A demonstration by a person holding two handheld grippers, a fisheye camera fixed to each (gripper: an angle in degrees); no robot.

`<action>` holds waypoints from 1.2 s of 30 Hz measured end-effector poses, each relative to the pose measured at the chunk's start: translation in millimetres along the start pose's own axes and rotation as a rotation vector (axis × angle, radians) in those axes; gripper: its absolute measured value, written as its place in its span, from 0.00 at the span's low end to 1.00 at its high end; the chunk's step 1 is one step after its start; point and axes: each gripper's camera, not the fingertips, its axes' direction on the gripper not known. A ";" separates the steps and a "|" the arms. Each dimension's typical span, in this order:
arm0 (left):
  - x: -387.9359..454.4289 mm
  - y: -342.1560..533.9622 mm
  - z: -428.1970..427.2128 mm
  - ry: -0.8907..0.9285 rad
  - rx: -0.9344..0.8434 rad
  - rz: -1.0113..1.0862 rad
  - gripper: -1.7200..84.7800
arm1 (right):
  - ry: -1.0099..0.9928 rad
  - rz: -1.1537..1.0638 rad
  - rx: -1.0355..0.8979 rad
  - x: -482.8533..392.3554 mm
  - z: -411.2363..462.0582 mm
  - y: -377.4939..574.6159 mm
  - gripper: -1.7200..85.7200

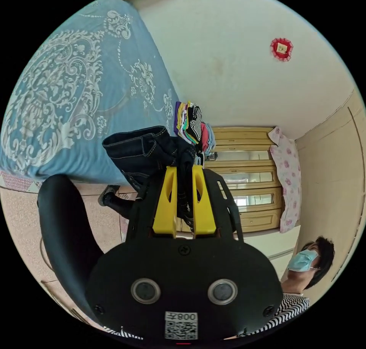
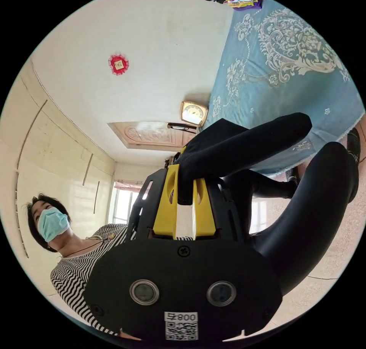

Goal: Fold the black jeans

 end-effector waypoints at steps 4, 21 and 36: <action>68.7 -57.8 124.6 0.017 -0.123 0.056 0.10 | 0.011 -0.038 0.107 -4.0 -65.7 -12.1 0.07; 304.9 -250.4 696.1 0.017 -0.551 0.345 0.10 | 0.410 -0.274 0.599 -15.1 -383.0 -113.4 0.07; 337.3 -258.1 830.2 -0.043 -0.598 0.457 0.02 | 0.319 -0.056 0.696 138.8 -419.9 -95.0 0.09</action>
